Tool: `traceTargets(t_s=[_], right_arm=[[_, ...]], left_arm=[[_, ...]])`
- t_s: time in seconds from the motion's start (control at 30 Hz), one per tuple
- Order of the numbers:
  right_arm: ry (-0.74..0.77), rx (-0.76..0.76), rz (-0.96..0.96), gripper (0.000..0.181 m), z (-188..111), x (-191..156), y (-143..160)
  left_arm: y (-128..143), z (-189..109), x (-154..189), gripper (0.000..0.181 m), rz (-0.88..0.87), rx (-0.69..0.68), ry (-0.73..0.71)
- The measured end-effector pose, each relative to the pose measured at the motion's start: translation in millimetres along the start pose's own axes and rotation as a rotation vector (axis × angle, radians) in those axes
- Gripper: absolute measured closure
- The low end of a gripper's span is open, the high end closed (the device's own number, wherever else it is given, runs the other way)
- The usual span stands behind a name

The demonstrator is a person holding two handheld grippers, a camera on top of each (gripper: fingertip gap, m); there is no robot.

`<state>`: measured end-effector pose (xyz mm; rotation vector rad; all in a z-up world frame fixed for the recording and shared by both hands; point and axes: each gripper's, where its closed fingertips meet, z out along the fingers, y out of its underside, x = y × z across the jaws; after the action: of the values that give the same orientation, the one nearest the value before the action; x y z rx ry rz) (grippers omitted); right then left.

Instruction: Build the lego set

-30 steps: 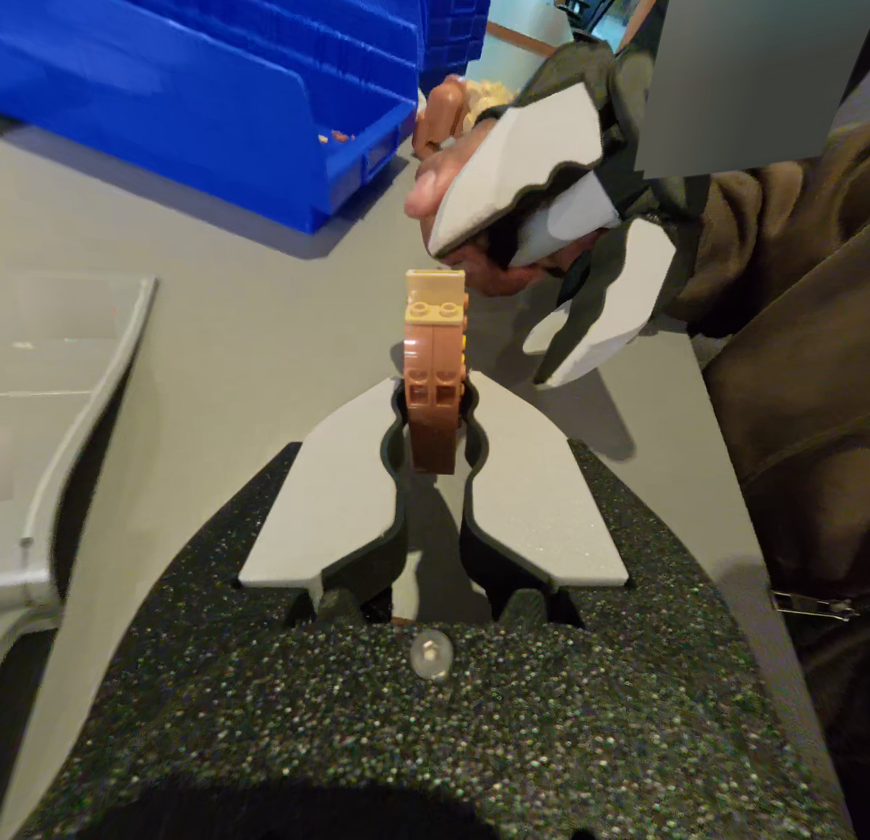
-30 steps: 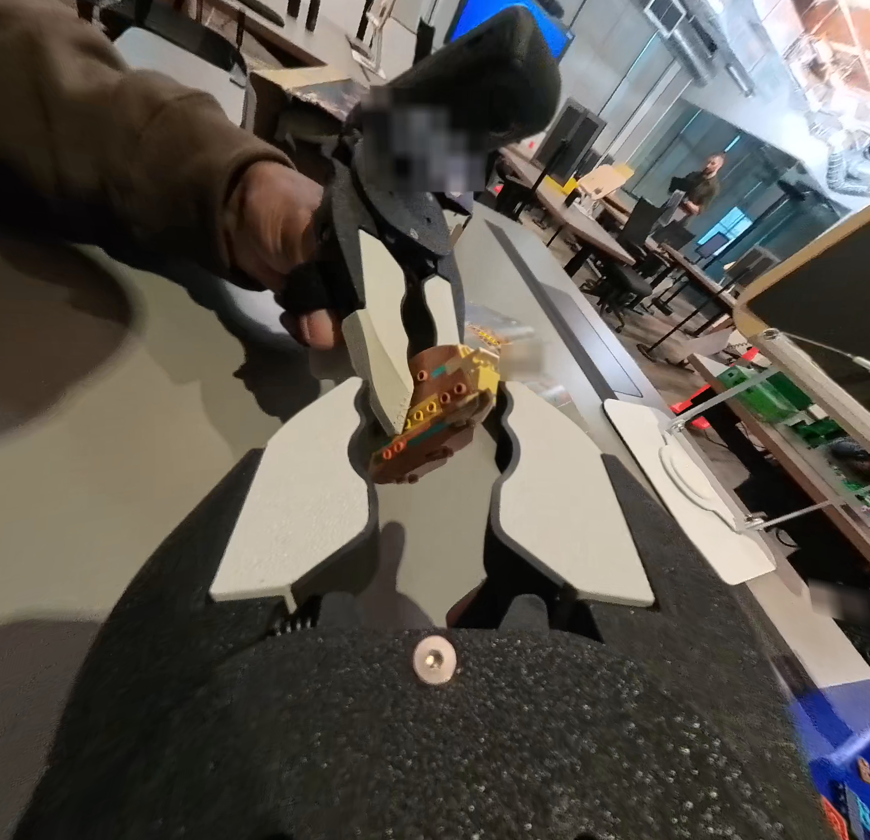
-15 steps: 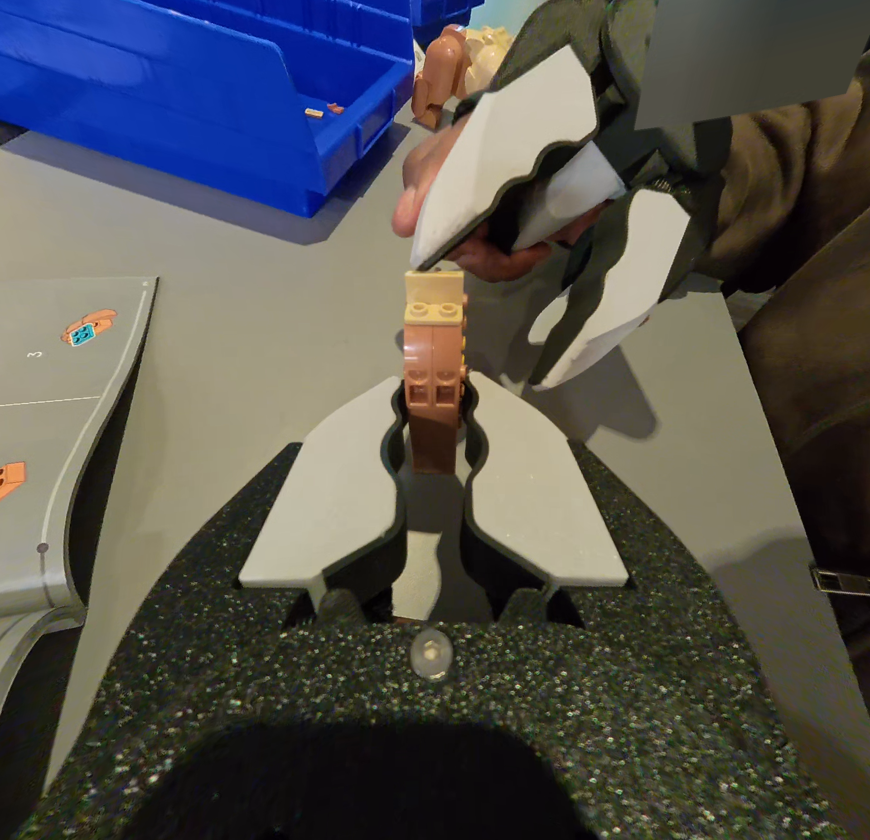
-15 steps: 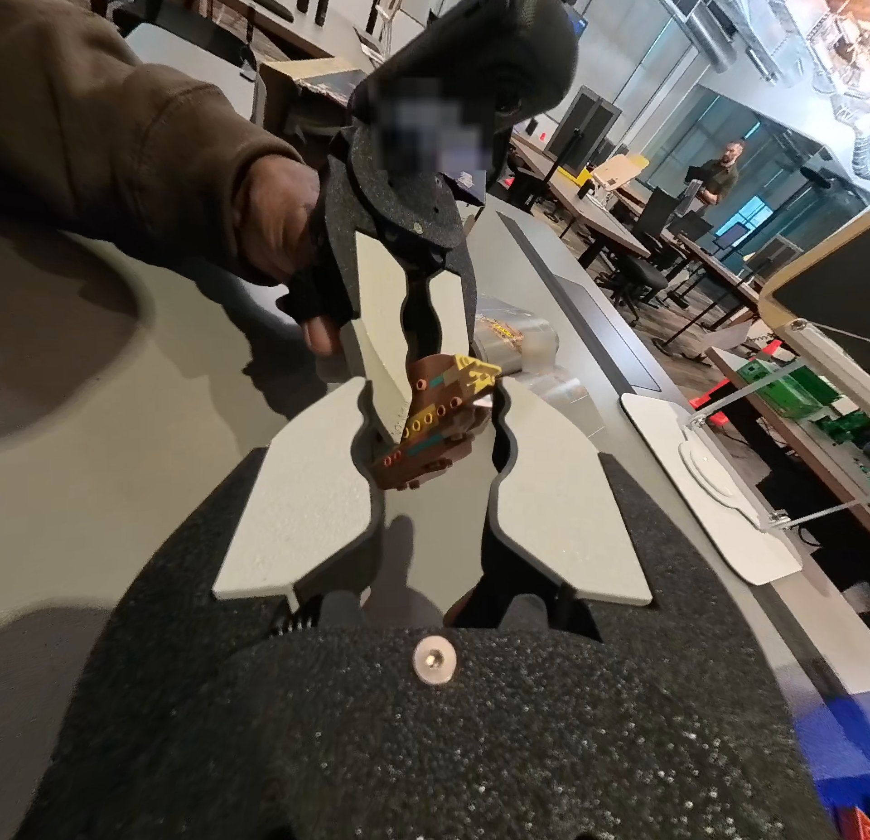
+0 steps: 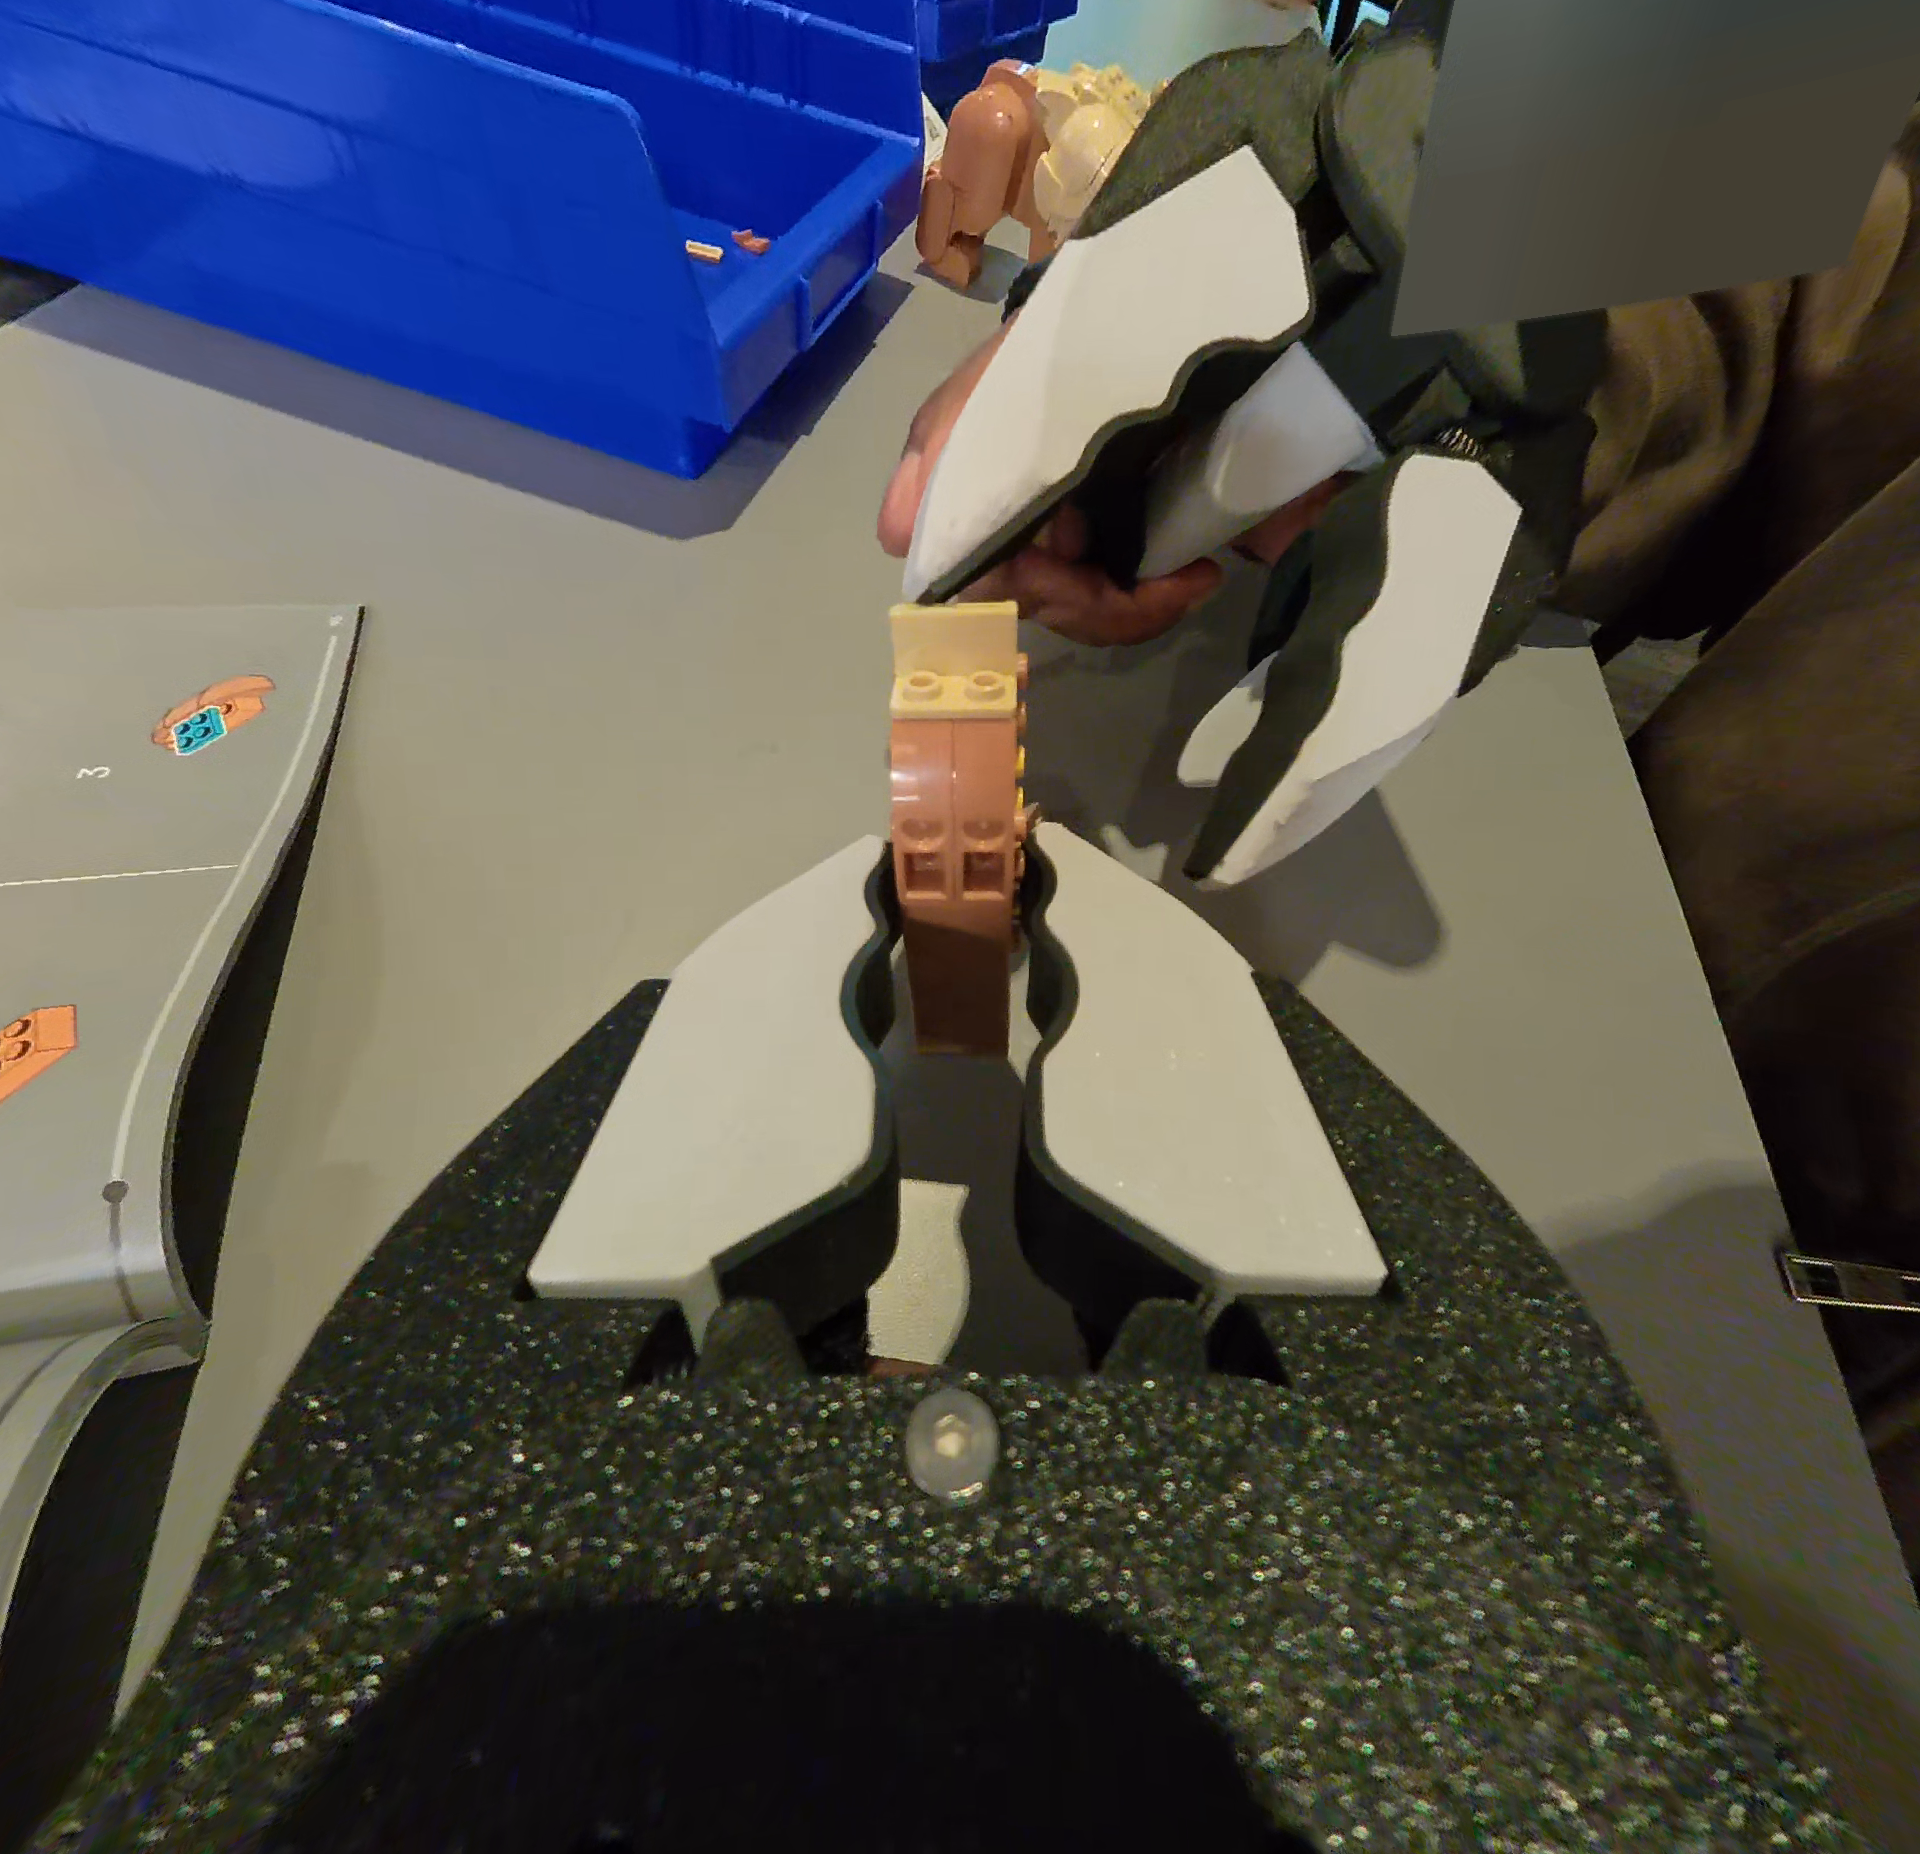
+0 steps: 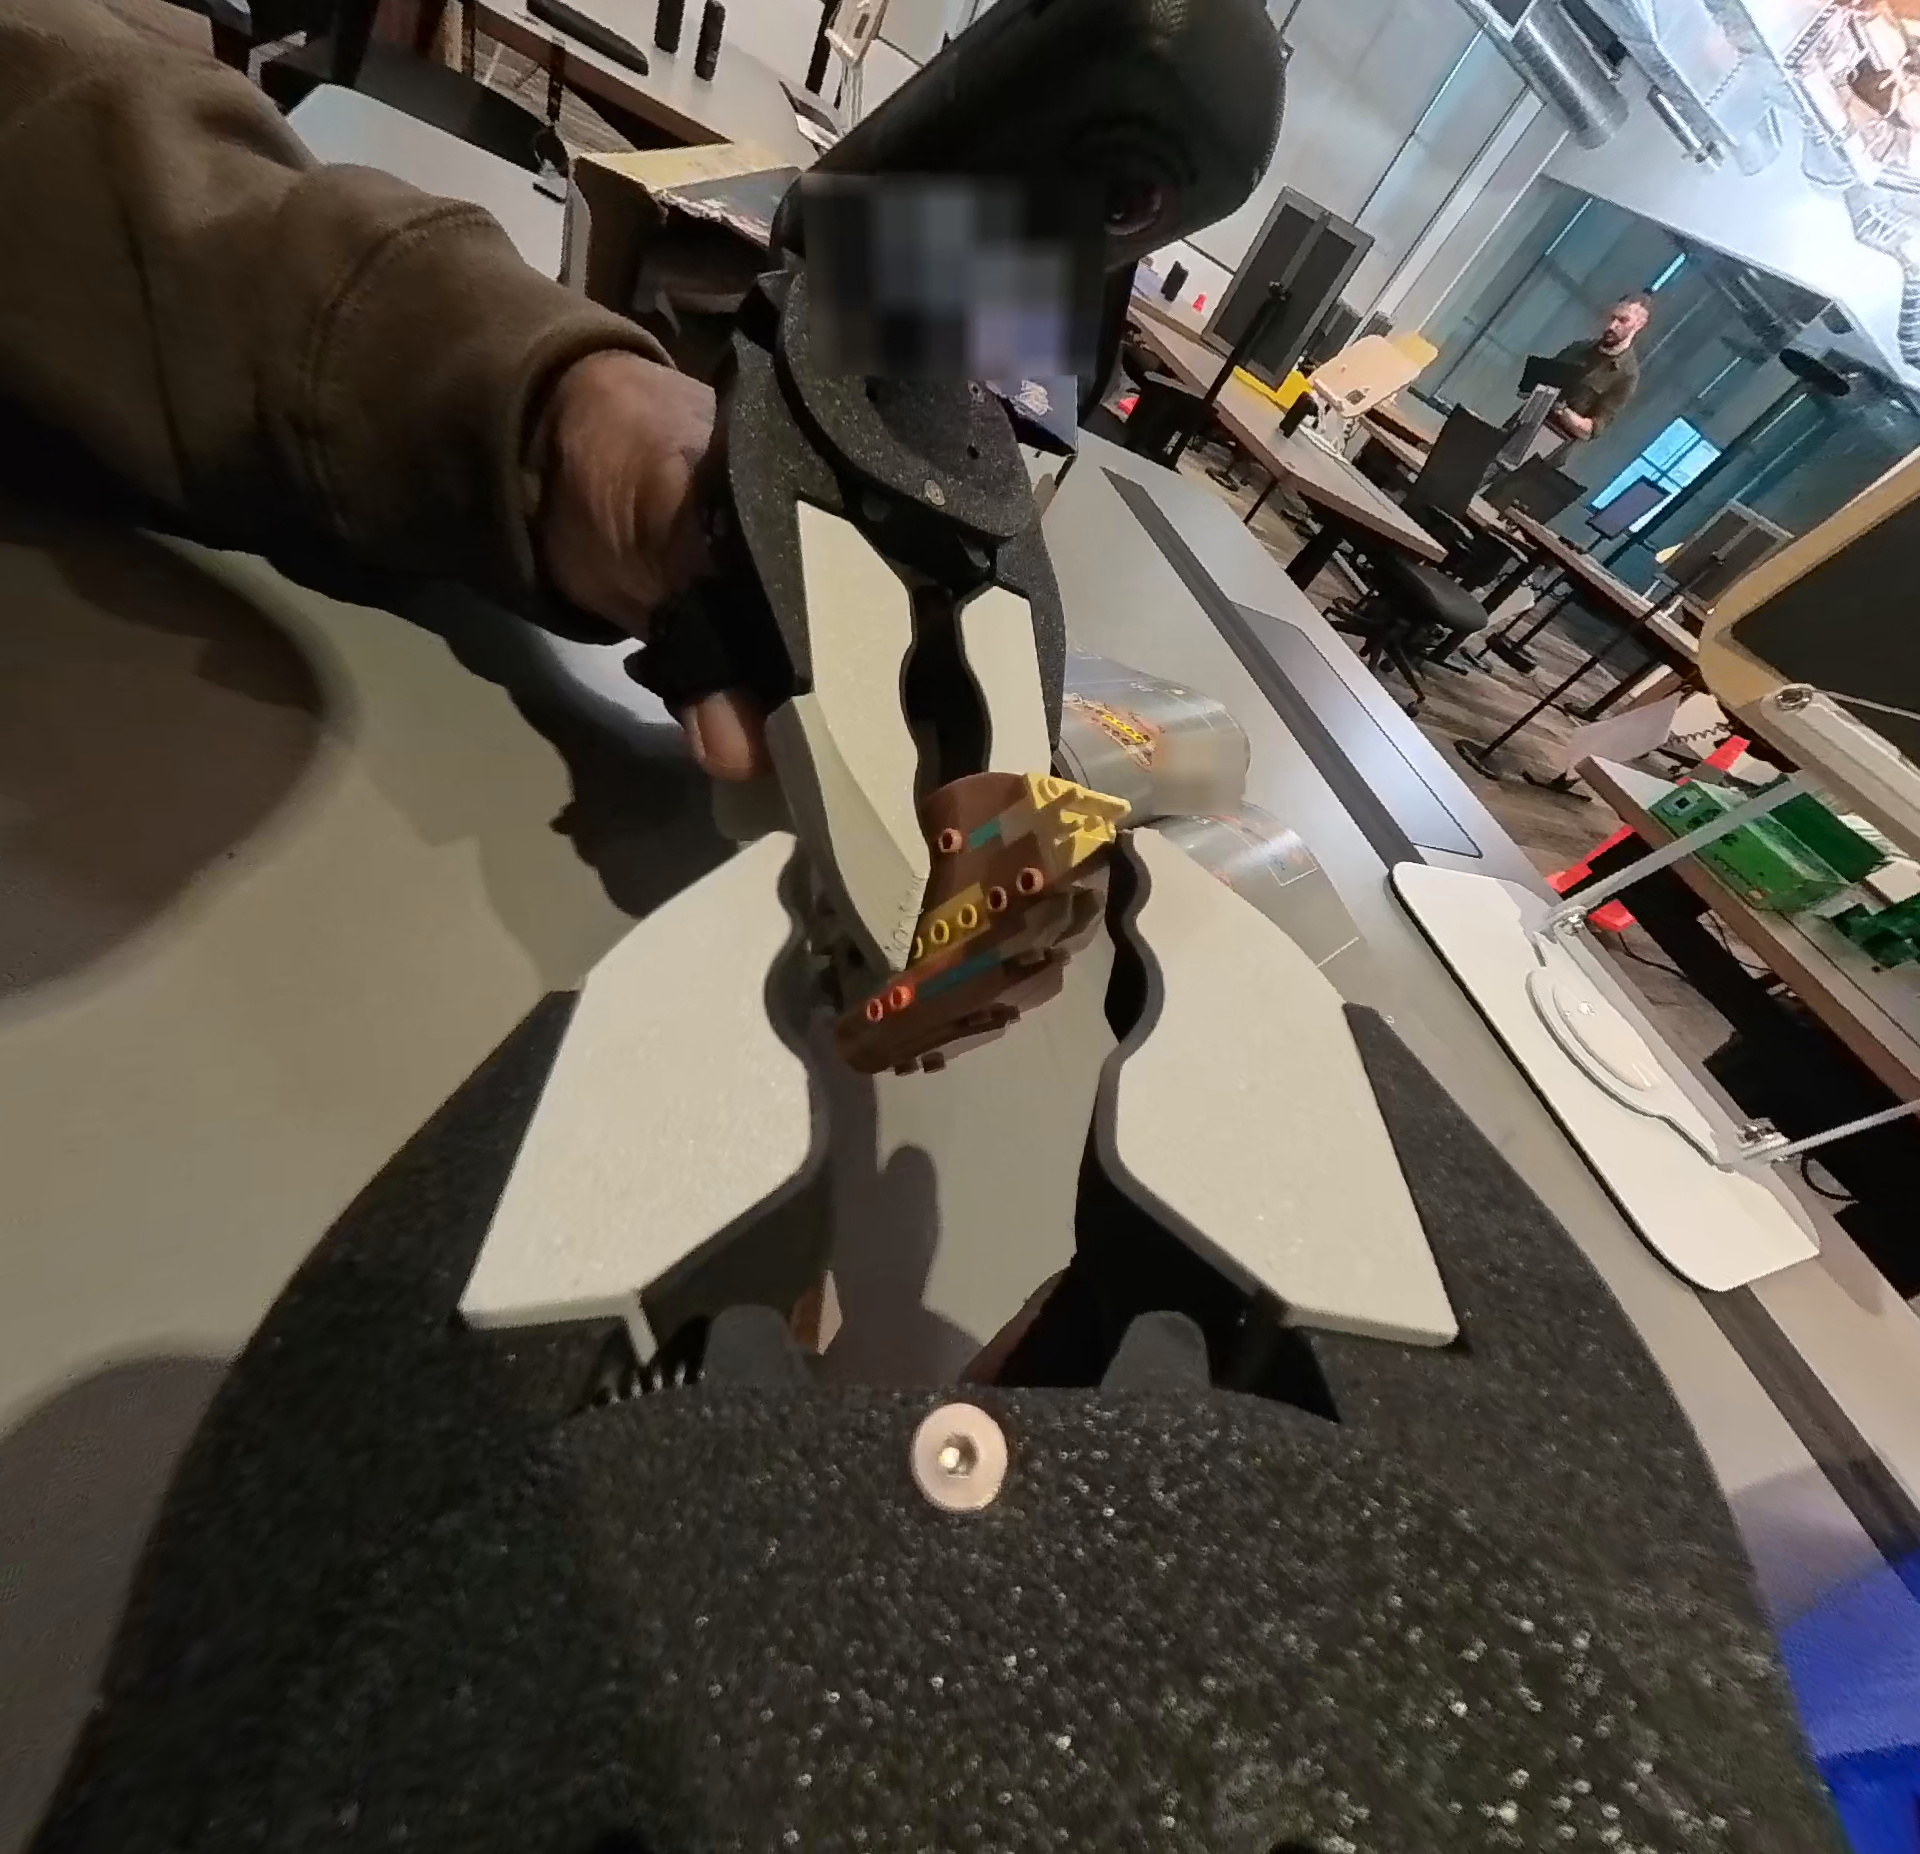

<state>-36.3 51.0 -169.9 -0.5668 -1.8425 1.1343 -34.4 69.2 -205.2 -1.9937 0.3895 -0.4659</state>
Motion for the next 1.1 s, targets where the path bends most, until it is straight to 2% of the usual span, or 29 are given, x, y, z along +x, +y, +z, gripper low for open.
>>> traceTargets(t_s=[0.13, 0.27, 0.67, 0.9, 1.1], right_arm=[[0.075, 0.048, -0.047, 0.13, -2, 5, -8], [0.087, 0.106, -0.013, 0.133, -6, 9, -19], [0.072, 0.032, -0.068, 0.13, -2, 1, -7], [0.042, 0.027, -0.002, 0.132, -2, 1, -5], [0.085, 0.098, 0.095, 0.136, -8, 16, -15]], left_arm=[[-6, 0, 1, 0.159, 0.017, 0.048, 0.0], [-14, -4, 0, 0.16, -0.006, 0.1, 0.006], [-7, -2, -3, 0.16, -0.025, 0.065, -0.001], [-3, -1, -4, 0.16, -0.034, 0.048, -0.004], [-12, -3, -10, 0.159, 0.003, 0.128, -0.062]])
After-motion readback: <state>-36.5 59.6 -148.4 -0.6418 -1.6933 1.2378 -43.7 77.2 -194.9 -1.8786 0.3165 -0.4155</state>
